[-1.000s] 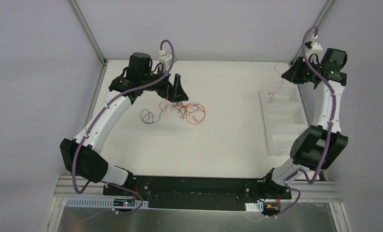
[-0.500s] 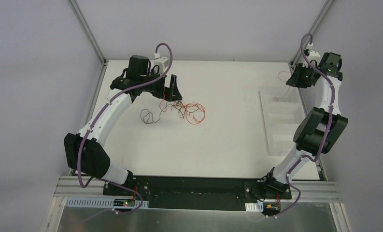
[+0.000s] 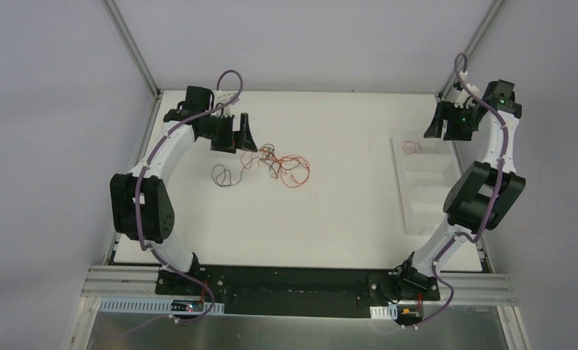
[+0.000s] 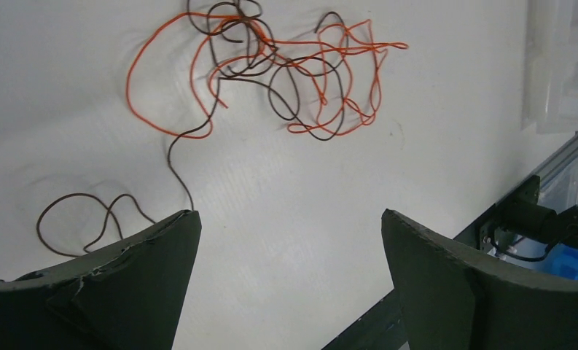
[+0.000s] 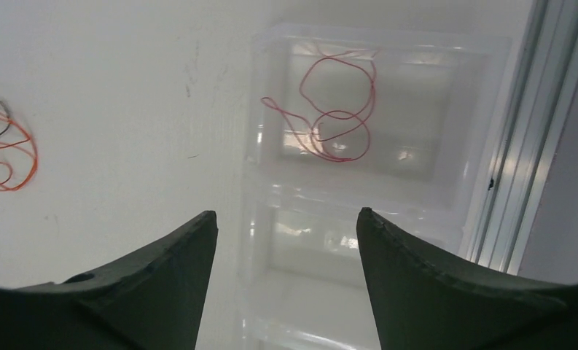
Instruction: Untangle the cables
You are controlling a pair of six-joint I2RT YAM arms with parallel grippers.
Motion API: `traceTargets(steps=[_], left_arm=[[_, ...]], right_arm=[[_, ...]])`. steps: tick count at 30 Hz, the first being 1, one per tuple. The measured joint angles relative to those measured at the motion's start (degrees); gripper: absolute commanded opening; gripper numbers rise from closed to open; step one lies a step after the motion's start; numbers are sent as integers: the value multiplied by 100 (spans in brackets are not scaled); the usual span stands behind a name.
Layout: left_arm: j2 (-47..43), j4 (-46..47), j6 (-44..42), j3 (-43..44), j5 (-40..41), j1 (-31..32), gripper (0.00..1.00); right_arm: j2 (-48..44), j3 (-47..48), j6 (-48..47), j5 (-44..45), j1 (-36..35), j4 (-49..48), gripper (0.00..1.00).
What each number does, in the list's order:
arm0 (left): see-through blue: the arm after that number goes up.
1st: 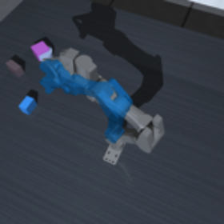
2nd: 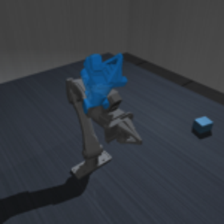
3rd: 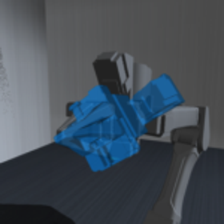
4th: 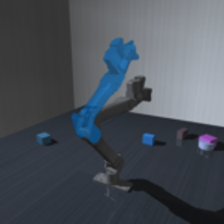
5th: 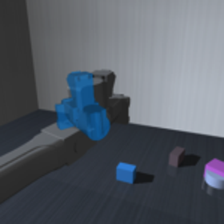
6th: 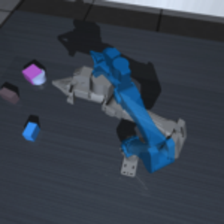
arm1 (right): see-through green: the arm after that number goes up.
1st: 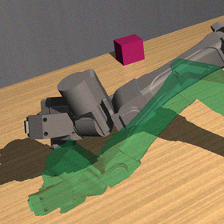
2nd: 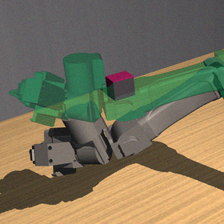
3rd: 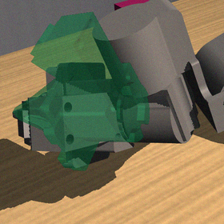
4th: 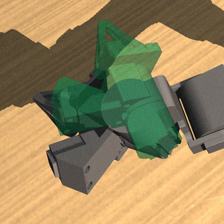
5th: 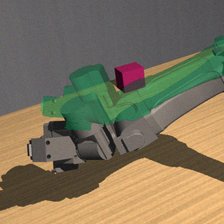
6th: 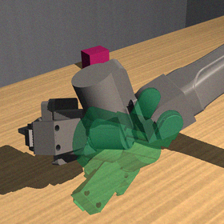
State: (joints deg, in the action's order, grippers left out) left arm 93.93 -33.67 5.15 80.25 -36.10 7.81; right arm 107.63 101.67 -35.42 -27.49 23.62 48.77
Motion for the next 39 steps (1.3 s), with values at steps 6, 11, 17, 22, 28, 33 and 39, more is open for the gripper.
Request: traceTargets(steps=[6, 11, 17, 22, 28, 33, 39], left_arm=[[343, -79, -9, 0, 304, -260, 71], [892, -131, -162, 107, -31, -341, 48], [1659, -133, -470, 221, -413, -339, 49], [1982, -127, -688, 251, -415, -337, 56], [2181, -13, -848, 334, -417, -330, 55], [2201, 105, -879, 350, -667, -323, 56], [2197, 553, -511, 337, -876, -227, 70]], right_arm=[[-621, -225, 345, -411, -837, 201, 71], [-745, -732, 850, -802, -2297, 22, 67], [-127, -918, 1519, -1071, -3685, -461, 66], [614, -907, 1897, -1034, -4229, -960, 66], [1353, -586, 2216, -772, -4568, -1399, 65], [1646, -291, 2304, -662, -4778, -1659, 48], [1858, -190, 2306, -546, -4922, -1862, 16]])
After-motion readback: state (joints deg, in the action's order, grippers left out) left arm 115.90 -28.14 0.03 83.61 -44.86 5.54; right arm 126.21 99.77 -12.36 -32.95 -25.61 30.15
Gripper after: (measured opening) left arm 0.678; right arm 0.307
